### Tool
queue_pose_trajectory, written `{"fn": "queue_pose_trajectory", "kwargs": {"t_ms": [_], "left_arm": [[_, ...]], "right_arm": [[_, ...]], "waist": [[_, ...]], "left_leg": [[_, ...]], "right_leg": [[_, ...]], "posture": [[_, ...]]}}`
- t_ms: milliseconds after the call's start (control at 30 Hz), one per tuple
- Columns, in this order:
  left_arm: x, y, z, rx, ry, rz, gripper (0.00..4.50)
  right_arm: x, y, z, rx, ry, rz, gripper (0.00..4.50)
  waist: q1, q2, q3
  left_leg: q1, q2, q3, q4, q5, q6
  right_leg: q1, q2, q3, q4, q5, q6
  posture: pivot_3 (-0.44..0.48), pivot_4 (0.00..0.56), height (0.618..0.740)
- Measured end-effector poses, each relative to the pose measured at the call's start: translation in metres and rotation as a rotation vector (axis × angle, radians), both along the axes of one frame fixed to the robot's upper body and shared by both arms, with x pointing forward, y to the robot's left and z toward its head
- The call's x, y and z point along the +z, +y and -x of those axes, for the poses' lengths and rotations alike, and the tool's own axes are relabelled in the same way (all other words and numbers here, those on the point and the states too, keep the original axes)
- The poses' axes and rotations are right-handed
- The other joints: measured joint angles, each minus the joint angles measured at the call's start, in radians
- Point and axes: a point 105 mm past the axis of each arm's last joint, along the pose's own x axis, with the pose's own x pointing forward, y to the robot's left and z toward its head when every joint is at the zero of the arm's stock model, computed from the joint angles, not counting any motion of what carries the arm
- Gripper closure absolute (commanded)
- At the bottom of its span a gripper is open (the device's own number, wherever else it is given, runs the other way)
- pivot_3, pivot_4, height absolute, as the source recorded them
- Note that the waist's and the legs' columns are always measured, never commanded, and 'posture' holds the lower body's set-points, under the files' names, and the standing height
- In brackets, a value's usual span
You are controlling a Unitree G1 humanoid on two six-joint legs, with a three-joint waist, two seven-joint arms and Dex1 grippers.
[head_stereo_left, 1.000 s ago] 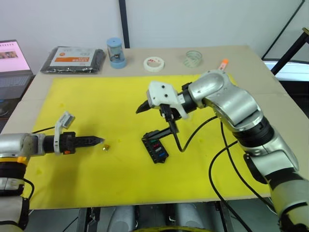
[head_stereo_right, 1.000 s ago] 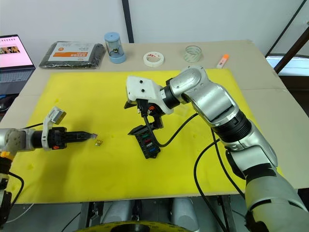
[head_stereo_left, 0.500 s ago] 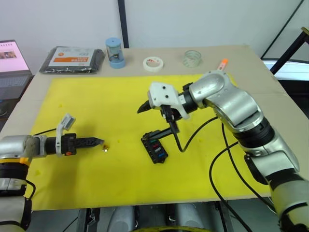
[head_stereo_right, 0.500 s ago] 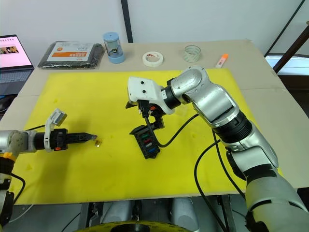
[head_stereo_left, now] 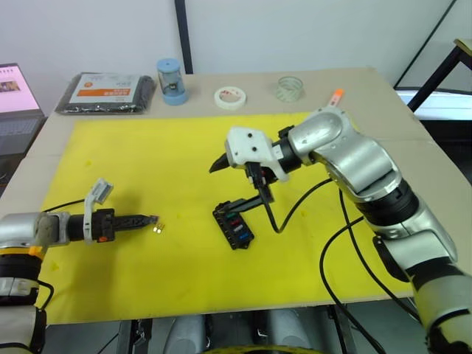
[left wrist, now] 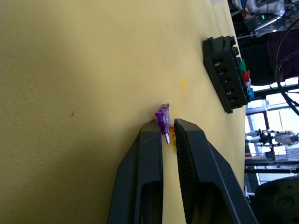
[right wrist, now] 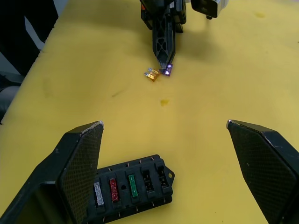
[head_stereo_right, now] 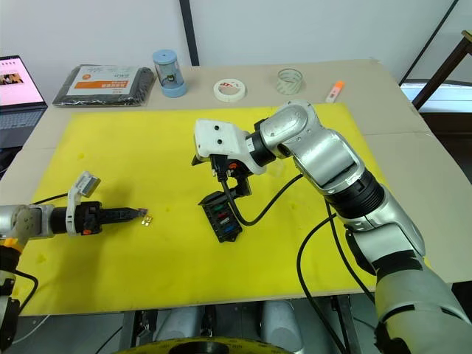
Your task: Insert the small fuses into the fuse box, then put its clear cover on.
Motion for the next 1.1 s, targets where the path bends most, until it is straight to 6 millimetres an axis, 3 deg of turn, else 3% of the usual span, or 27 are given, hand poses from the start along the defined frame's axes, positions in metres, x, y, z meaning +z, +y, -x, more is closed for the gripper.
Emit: {"fn": "queue_pose_trajectory", "kwargs": {"t_ms": [167,200,233,667,733,833,933,1100], "left_arm": [[0.000,0.000,0.000,0.001,-0.001,0.000,4.00],[0.000,0.001,0.000,0.002,-0.002,0.000,4.38],[0.000,0.001,0.000,0.002,-0.002,-0.001,4.48],[0.005,0.008,-0.003,0.057,-0.054,0.011,4.48],[0.021,0.011,-0.010,0.096,-0.126,0.030,4.48],[0.065,-0.002,-0.017,0.057,-0.320,0.056,4.48],[0.104,-0.038,-0.009,-0.070,-0.518,0.100,4.48],[0.130,-0.090,0.020,-0.267,-0.709,0.092,4.48]], "right_arm": [[-0.001,0.000,0.000,0.004,-0.003,0.006,0.00],[-0.001,0.000,0.000,0.004,-0.003,0.006,0.00],[-0.001,0.000,0.000,0.004,-0.003,0.006,0.00],[-0.004,0.001,0.000,0.007,-0.007,0.015,0.00],[-0.004,0.000,0.000,-0.007,0.014,0.010,0.00],[0.001,-0.003,-0.002,-0.046,0.075,-0.030,0.00],[0.011,-0.007,-0.003,-0.108,0.175,-0.095,0.00],[0.037,-0.018,0.004,-0.181,0.408,-0.216,0.00]], "waist": [[0.000,0.000,0.000],[0.000,0.000,0.000],[0.000,0.000,0.000],[-0.003,0.000,0.000],[-0.001,-0.001,0.000],[0.004,-0.001,0.000],[0.006,-0.001,0.000],[0.000,-0.001,0.000]], "left_leg": [[0.000,0.000,0.000,0.000,0.000,0.000],[0.000,0.000,0.000,0.000,0.000,0.000],[0.000,0.000,0.000,0.000,0.000,0.000],[0.000,0.001,0.000,0.000,0.000,0.000],[-0.001,0.002,0.000,0.000,0.000,-0.001],[-0.002,0.002,-0.001,0.000,0.000,-0.001],[-0.002,-0.001,-0.001,0.000,0.000,0.000],[-0.001,0.000,0.000,0.000,0.000,0.000]], "right_leg": [[0.000,0.000,0.000,0.000,0.000,0.000],[0.000,0.000,0.000,0.000,0.000,0.000],[0.000,0.000,0.000,0.000,0.000,0.000],[-0.001,0.000,0.000,0.001,0.000,0.000],[-0.002,0.000,0.000,0.001,0.000,0.000],[-0.002,-0.002,0.000,0.001,0.000,0.000],[-0.001,-0.007,0.000,0.001,0.000,0.000],[0.000,-0.006,0.000,-0.001,0.000,0.000]], "posture": [[0.000,0.150,0.740],[0.000,0.150,0.740],[0.000,0.150,0.740],[0.000,0.150,0.740],[0.000,0.150,0.740],[0.000,0.150,0.740],[0.000,0.150,0.740],[0.000,0.150,0.740]]}}
